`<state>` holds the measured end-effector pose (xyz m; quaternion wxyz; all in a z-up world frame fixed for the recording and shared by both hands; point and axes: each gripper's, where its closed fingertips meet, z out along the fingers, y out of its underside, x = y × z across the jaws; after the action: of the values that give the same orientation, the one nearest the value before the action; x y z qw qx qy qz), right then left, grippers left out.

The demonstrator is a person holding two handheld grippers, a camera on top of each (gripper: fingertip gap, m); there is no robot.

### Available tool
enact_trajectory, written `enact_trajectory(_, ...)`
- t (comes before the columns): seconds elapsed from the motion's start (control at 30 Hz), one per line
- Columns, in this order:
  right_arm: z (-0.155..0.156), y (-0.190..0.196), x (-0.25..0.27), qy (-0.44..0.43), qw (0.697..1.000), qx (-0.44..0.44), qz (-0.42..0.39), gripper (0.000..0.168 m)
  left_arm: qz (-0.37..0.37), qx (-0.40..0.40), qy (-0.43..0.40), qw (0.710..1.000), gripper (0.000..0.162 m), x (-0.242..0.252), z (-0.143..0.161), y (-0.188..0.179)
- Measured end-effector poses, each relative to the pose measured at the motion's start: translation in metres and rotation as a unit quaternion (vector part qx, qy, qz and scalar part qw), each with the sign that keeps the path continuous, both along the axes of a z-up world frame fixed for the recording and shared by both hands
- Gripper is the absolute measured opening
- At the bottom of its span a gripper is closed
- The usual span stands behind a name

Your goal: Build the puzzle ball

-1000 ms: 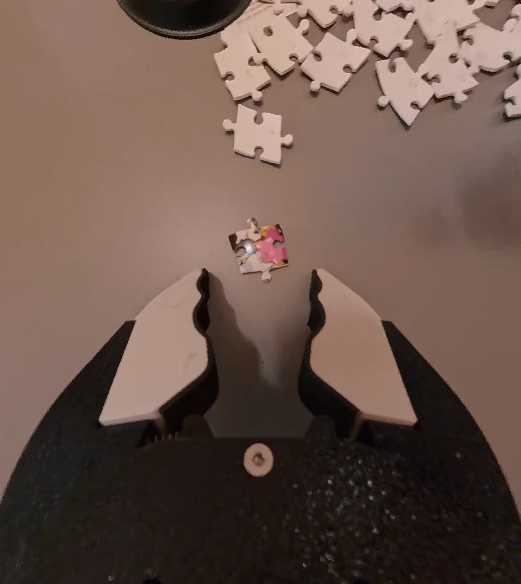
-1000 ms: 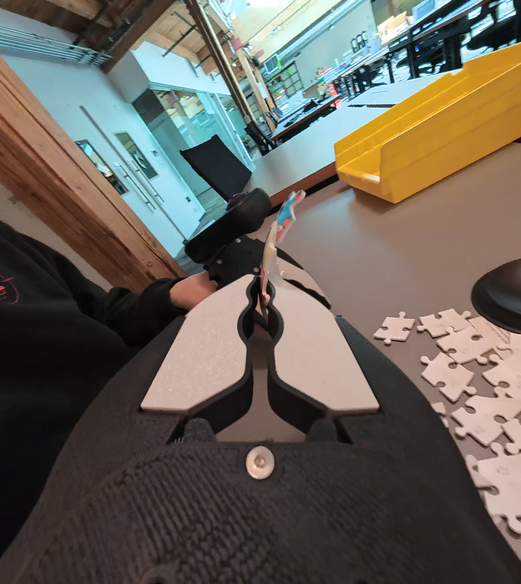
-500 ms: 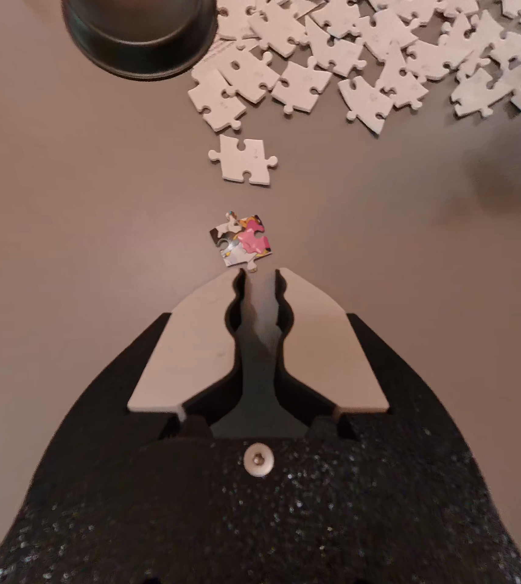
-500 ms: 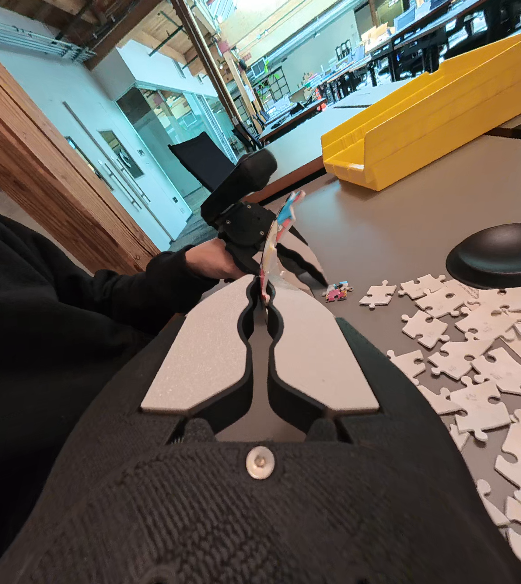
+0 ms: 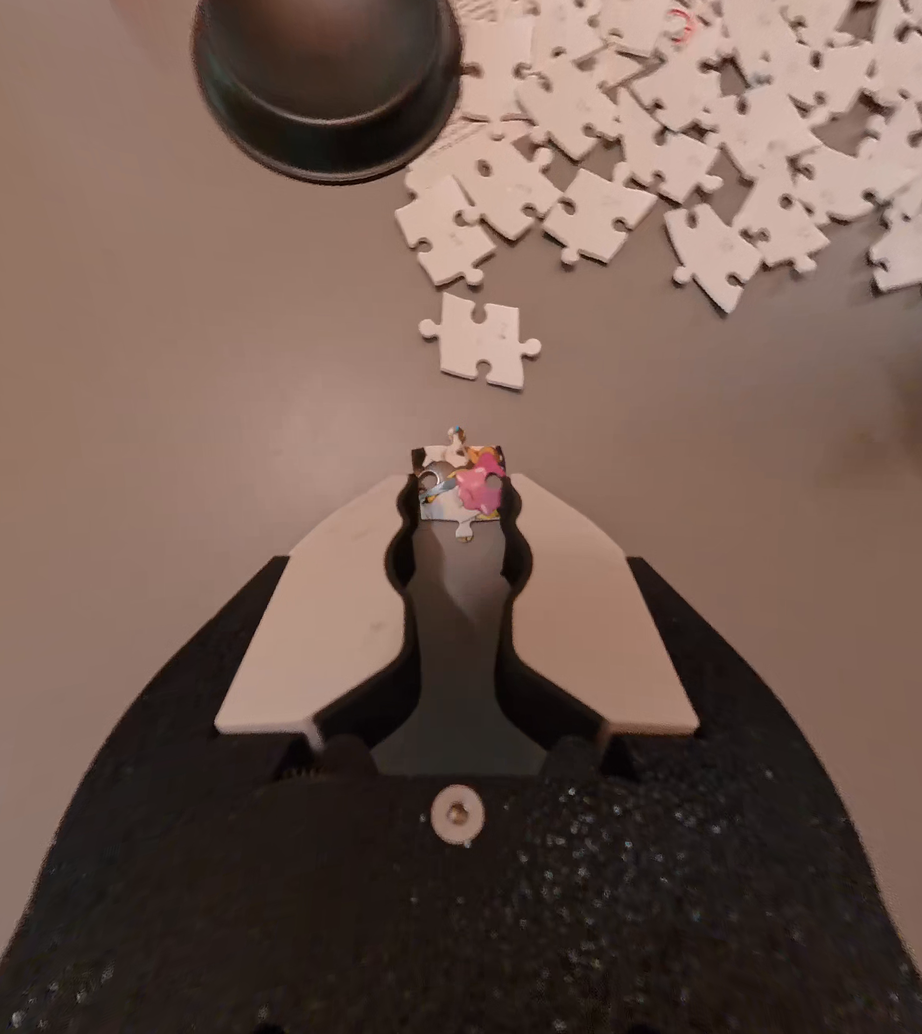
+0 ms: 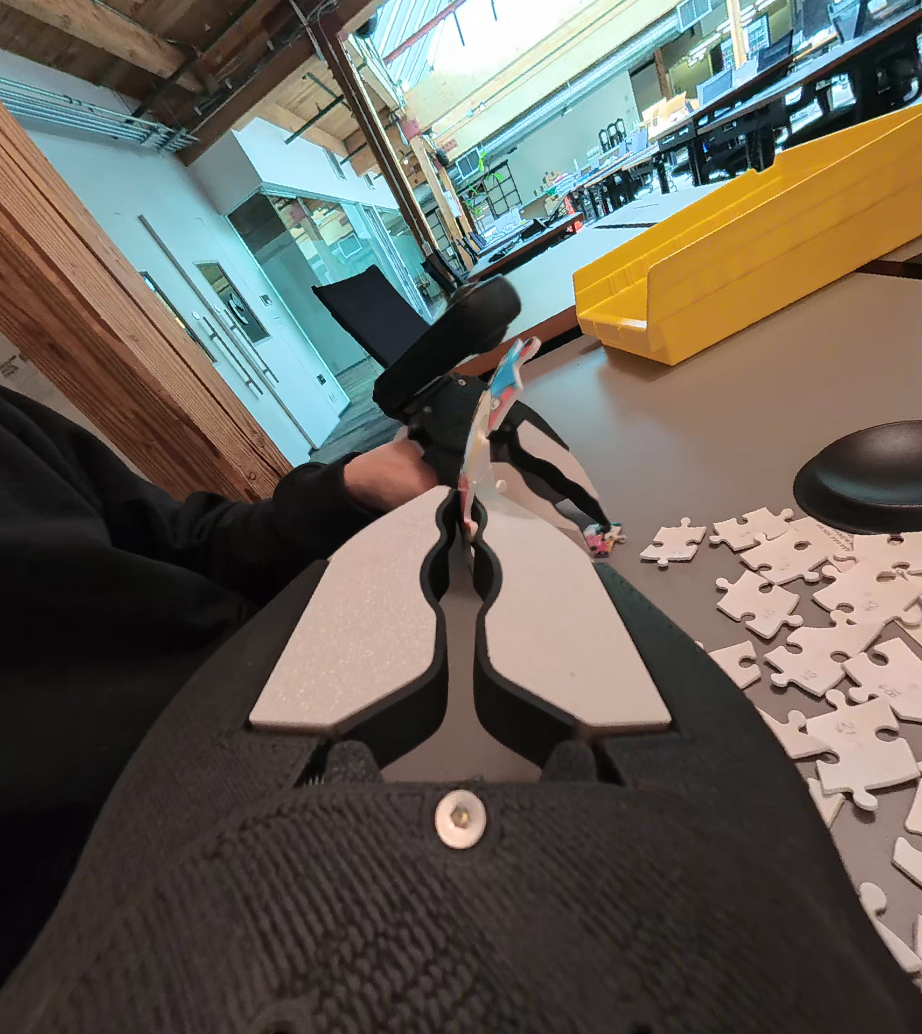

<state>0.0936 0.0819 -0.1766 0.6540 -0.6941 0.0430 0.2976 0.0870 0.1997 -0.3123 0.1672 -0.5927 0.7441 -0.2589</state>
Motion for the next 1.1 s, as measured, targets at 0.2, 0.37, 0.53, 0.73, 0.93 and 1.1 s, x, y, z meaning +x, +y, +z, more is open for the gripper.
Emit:
enact_trajectory(0.2, -0.011, 0.0, -0.009, 0.023, 0.999, -0.015, 0.028, 0.003, -0.13, 0.021, -0.112, 0.985, 0.0, -0.005, 0.028, -0.016)
enact_trajectory(0.37, -0.017, -0.002, -0.013, 0.018, 0.999, -0.028, 0.034, 0.003, -0.153, 0.039, -0.051, 0.986, 0.027, -0.019, 0.015, -0.009)
enact_trajectory(0.53, -0.018, -0.002, -0.012, 0.021, 0.999, -0.026, 0.029, 0.003, -0.089, -0.067, 0.014, 0.994, 0.046, -0.021, 0.012, -0.021)
enact_trajectory(0.73, -0.021, -0.003, -0.017, 0.028, 0.998, -0.03, 0.043, 0.003, -0.063, 0.005, 0.03, 0.998, 0.044, -0.012, 0.0, -0.028)
enact_trajectory(0.93, -0.023, -0.002, -0.018, 0.039, 0.998, -0.035, 0.047, 0.003, -0.098, 0.037, 0.028, 0.994, 0.03, -0.011, -0.001, -0.031)
enact_trajectory(1.1, -0.026, -0.004, -0.026, 0.052, 0.995, -0.041, 0.074, 0.003, -0.197, 0.006, -0.009, 0.98, 0.029, -0.02, 0.007, -0.04)
